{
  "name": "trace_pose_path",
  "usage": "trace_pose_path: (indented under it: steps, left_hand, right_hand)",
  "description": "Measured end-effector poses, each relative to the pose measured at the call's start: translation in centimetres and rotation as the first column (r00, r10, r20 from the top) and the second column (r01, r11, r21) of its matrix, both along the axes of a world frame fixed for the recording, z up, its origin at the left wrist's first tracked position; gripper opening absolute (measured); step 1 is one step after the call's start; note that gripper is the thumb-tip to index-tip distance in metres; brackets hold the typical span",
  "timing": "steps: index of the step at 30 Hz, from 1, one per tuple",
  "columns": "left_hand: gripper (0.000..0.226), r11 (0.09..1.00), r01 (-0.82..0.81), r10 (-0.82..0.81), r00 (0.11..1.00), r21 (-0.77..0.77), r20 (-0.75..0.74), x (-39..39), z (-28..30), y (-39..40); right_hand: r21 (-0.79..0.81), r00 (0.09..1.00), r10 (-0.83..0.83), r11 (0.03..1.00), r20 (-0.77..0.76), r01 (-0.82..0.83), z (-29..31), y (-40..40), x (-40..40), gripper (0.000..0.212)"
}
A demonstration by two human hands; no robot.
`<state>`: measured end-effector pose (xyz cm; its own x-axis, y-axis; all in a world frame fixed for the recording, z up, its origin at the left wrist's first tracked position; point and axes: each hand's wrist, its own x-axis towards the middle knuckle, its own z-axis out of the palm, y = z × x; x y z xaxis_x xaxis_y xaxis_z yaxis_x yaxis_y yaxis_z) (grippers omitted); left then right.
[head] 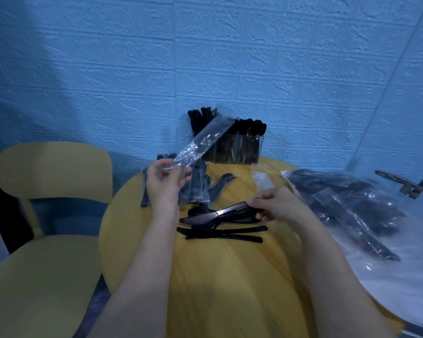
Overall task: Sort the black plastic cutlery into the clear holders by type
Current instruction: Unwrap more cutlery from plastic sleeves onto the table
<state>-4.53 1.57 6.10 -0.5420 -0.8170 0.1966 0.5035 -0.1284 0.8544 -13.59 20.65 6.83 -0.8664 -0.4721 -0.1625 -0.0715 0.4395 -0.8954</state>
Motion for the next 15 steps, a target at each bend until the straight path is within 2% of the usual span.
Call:
trace_pose_path:
  steps: [4,6,7,10,13,15]
  left_hand:
    - [0.013,0.969,0.069,-0.021,0.980,-0.236,0.199,-0.3,-0.2,1.4]
    - [0.016,0.935,0.088,0.013,0.959,-0.344,0.282,-0.6,-0.3,2.0]
    - [0.018,0.913,0.094,0.035,0.951,-0.398,0.307,-0.8,-0.4,2.3]
    - [0.015,0.867,0.161,0.016,0.937,-0.472,0.349,-1.1,-0.3,3.5]
    - [0.019,0.836,0.265,-0.083,0.927,-0.480,0.366,-1.3,-0.5,4.0]
    - [0.018,0.810,0.349,-0.173,0.911,-0.472,0.375,-1.3,-0.4,4.0]
  right_hand:
    - [0.326,0.978,0.070,0.945,-0.199,-0.002,-0.4,0.1,0.0,0.024]
    - [0.394,0.956,0.078,0.918,-0.282,0.042,-0.5,-0.1,0.2,0.030]
    - [0.371,0.938,0.068,0.926,-0.340,0.067,-0.5,-0.4,0.4,0.032]
    - [0.077,0.908,0.007,0.997,-0.418,0.028,-0.1,-2.0,1.2,0.027]
    - [-0.274,0.961,-0.105,0.961,-0.257,0.031,-0.5,-3.7,1.7,0.012]
    - [-0.417,0.975,-0.182,0.902,-0.130,0.113,-0.8,-4.0,1.6,0.006]
